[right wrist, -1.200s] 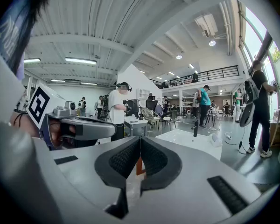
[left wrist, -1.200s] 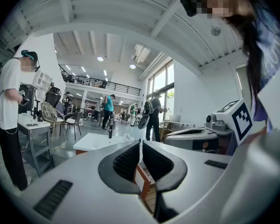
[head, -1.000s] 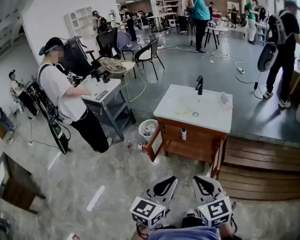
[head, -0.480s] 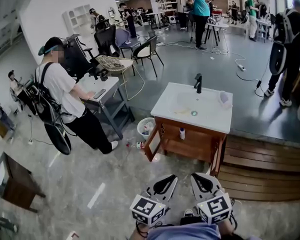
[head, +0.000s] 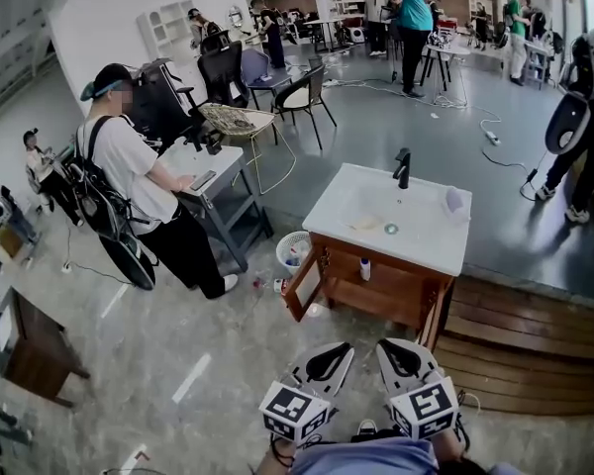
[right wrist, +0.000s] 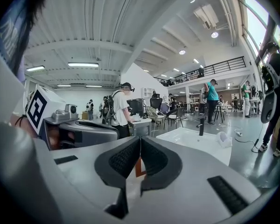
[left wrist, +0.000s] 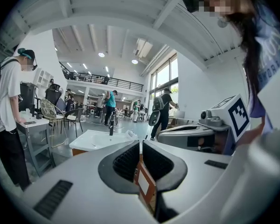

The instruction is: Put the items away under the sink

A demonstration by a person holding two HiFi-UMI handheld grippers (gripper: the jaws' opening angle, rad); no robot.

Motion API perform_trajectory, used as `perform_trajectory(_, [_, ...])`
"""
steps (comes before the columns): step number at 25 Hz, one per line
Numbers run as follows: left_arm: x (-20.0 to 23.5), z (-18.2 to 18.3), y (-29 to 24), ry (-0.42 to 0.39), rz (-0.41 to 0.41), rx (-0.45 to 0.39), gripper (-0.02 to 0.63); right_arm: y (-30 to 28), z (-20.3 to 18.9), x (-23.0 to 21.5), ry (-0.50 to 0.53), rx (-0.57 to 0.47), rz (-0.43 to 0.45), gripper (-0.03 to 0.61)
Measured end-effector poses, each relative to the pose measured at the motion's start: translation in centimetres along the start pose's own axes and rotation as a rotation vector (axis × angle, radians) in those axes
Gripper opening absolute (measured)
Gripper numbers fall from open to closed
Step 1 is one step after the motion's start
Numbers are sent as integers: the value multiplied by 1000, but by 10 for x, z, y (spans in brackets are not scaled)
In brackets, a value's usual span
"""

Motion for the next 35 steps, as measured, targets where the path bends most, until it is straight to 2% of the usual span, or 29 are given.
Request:
perform_trajectory(6, [4, 2, -13, 3, 41, -13, 15, -5, -6, -16, 4, -3, 27, 18])
perform_trajectory(21, [11, -14, -28, -1, 89, 57, 15, -22, -28, -32, -40, 7, 82, 18])
perform_trajectory(28, [43, -7, -49, -2, 64, 71, 15, -55, -29, -47, -48, 29, 62, 18])
perform_trajectory(35, [104, 18, -82, -8, 35, 78, 15, -116, -18, -69, -48, 51, 31, 18])
Point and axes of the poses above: the fingertips, and each gripper's own axes: y backward along the fingers, x to its left, z out of its top, the point moved 1 cm from there along y, backward along the fingers, and after that the axes turned 11 degrees about y, right-handed, at the moved point
